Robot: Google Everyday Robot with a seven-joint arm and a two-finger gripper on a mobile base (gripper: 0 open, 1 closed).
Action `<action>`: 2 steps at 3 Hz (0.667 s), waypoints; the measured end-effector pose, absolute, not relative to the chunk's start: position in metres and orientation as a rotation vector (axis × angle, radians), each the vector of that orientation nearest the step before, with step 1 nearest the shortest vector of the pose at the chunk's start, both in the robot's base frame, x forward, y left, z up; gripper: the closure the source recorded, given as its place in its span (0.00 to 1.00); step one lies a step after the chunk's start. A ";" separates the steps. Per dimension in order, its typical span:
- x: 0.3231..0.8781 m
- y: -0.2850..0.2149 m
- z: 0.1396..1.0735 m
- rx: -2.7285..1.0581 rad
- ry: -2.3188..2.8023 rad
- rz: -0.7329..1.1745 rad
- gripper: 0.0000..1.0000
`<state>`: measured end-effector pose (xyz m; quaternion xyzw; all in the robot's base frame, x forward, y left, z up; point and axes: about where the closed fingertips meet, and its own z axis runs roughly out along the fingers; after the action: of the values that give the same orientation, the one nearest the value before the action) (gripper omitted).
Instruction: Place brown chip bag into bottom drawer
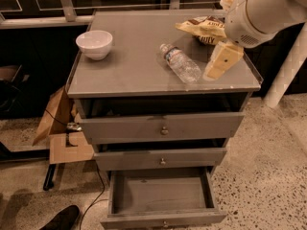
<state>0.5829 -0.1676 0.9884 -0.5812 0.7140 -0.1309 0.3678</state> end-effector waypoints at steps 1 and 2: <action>0.616 -0.164 0.991 -1.446 1.793 -0.351 0.00; 0.655 -0.159 0.985 -1.430 1.774 -0.359 0.00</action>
Offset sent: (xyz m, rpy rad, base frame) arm 0.1227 0.0114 -0.0136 0.0408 -0.1043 -0.0132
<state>0.6552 -0.1587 0.9850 -0.5666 0.7031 -0.1422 0.4054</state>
